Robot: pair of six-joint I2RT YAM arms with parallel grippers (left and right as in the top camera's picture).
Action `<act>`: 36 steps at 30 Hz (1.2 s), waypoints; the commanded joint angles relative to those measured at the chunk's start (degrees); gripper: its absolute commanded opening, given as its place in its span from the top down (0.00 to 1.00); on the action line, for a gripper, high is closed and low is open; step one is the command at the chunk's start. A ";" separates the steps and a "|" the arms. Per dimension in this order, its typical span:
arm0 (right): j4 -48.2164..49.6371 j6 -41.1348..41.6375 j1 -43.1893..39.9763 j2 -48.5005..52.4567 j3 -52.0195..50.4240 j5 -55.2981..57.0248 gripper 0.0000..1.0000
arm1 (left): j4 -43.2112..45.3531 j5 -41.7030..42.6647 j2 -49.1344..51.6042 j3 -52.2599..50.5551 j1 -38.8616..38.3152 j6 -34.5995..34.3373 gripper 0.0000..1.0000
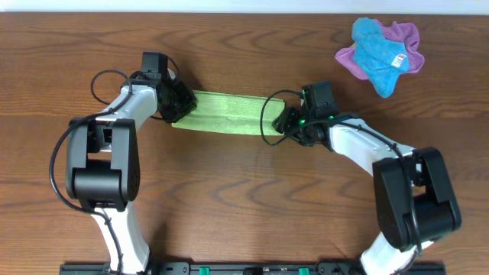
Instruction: Fold the cloth
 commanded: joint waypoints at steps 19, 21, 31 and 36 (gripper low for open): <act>11.80 3.85 2.43 5.84 1.11 -1.70 0.99 | -2.91 -1.77 3.02 -0.15 -0.87 -0.22 0.94; 12.20 3.82 2.43 5.20 1.92 -2.62 0.99 | -3.41 -1.77 3.02 -0.15 -0.87 -0.17 0.94; 11.23 3.82 2.71 -2.08 5.88 -4.37 0.99 | -3.98 -3.21 3.02 -0.15 -0.87 -0.11 0.94; 11.61 3.89 3.85 -4.61 5.95 -4.76 0.99 | -3.96 -3.19 3.02 -0.15 -0.90 -0.42 0.94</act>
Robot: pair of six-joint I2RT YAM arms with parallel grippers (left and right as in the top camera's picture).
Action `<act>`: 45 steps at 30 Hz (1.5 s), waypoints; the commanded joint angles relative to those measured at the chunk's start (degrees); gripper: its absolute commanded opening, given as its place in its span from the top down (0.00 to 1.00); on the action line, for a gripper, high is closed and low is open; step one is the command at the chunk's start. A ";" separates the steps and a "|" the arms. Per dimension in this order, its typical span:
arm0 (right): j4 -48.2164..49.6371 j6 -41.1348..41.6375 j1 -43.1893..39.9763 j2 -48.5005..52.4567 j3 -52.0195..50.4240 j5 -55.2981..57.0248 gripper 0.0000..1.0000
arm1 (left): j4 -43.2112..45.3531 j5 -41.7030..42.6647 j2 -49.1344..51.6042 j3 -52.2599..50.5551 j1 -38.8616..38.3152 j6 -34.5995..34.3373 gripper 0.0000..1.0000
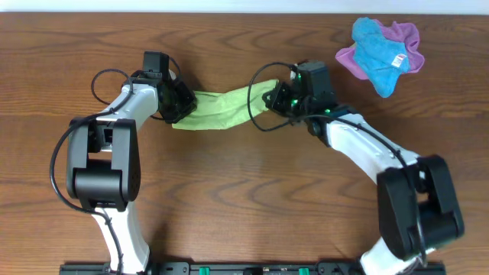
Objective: Fold the cloth
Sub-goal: 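Fold the strip's right end toward the left gripper with the right gripper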
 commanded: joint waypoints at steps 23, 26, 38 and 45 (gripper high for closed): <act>7.61 2.60 12.79 0.72 1.79 5.66 0.99 | -1.29 -2.03 2.99 -0.81 -2.82 -2.19 0.94; 7.56 2.54 12.76 2.97 3.41 4.92 0.99 | -1.33 -2.01 2.97 -0.81 -2.82 -2.19 0.94; 2.05 -1.29 12.90 10.29 14.97 0.94 0.99 | -1.38 1.66 2.23 -0.74 -1.25 -2.14 0.94; 1.09 -2.32 13.53 10.29 15.21 0.28 0.99 | -1.27 2.43 -0.33 -0.68 1.73 -1.75 0.94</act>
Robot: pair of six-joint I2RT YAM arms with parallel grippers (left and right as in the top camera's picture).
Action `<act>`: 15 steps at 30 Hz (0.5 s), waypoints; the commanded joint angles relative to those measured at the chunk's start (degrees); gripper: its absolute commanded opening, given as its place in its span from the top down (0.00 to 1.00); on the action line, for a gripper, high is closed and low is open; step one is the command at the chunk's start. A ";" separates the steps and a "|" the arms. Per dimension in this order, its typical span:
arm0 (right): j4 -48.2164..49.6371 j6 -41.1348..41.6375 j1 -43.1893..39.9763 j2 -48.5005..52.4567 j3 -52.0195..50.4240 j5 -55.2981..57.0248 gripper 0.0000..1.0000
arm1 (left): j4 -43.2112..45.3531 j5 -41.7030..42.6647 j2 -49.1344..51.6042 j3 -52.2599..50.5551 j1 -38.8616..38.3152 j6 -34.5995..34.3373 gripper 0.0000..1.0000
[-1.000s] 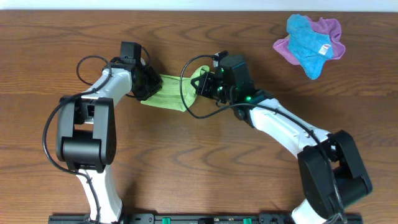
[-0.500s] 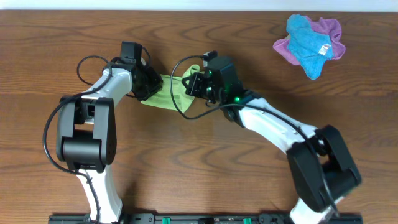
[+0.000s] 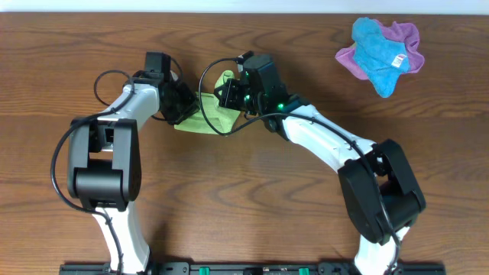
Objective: Fold the cloth
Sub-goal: 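Fold the strip's right end toward the left gripper with the right gripper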
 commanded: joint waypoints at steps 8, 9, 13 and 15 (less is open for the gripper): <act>-1.05 -3.02 2.27 0.50 1.29 -1.01 0.99 | -0.55 0.98 -2.78 -0.85 3.85 0.48 0.94; -1.25 -3.34 2.36 0.50 1.29 -1.03 0.99 | -0.52 1.38 -2.86 -0.85 4.09 0.46 0.94; -1.40 -3.80 2.71 0.50 1.36 -1.03 0.99 | -0.59 1.84 -3.10 -0.85 4.48 0.94 0.94; -1.40 -3.82 2.80 0.50 1.49 -1.09 0.98 | -0.74 1.95 -3.43 -0.79 4.59 0.98 0.94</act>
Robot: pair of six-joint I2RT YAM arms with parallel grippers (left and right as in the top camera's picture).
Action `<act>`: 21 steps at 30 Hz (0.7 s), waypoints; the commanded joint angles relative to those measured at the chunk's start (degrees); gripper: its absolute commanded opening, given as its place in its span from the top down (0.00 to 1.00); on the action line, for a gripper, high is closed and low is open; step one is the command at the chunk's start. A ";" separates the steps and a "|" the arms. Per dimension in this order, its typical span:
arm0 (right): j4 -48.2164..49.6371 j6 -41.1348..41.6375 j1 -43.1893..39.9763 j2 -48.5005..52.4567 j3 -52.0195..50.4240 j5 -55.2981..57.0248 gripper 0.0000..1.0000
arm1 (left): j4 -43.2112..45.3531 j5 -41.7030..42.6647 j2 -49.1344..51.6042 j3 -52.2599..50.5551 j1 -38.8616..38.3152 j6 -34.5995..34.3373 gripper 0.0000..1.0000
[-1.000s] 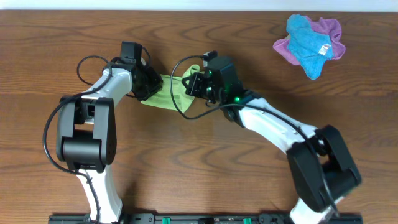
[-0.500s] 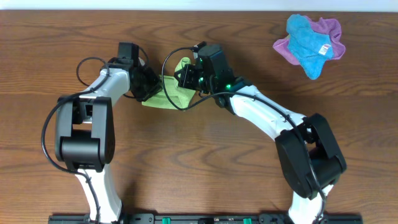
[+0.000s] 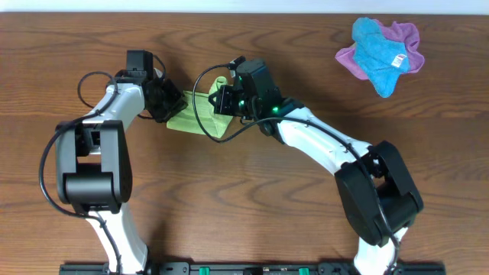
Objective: Fold the cloth
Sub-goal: 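Fold the strip's right end toward the left gripper with the right gripper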
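Note:
The green cloth [image 3: 197, 116] lies bunched and doubled over at the table's upper middle. My left gripper [image 3: 170, 107] sits at the cloth's left edge; its dark fingers overlap the fabric and look shut on it. My right gripper [image 3: 219, 95] hangs over the cloth's right part, shut on a raised end of the cloth [image 3: 221, 81] that it holds a little above the rest. The fingertips of both grippers are mostly hidden by their bodies.
A blue cloth [image 3: 378, 47] lies on a purple cloth [image 3: 409, 34] at the far right back of the wooden table [image 3: 252, 198]. Black cables loop near both wrists. The arm bases stand at the front edge.
My left gripper has shifted left and slightly back, and the cloth's left edge has shifted left with it. My right gripper, still holding the lifted end, has moved a little left.
The cloth first lay stretched out as a long strip, with a gripper at each end. Then my right gripper held its end raised and nearer the left. Later it was over the left half with the cloth doubled, and now the cloth is a short bunch.

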 commanded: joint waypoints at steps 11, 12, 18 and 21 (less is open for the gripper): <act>-1.53 -3.15 1.22 0.50 3.76 -0.55 0.99 | -2.03 -2.56 -8.11 -0.44 4.48 3.28 0.94; -1.99 -3.61 1.25 0.50 4.00 -0.42 0.99 | -2.32 -2.62 -8.17 -0.44 5.01 3.26 0.94; -2.73 -4.28 1.31 1.07 4.92 -0.44 0.99 | -3.45 -2.64 -8.22 -0.44 6.69 3.26 0.94; -4.44 -4.66 1.36 2.51 6.73 -1.09 0.99 | -3.56 -2.64 -8.22 -0.44 6.88 3.26 0.94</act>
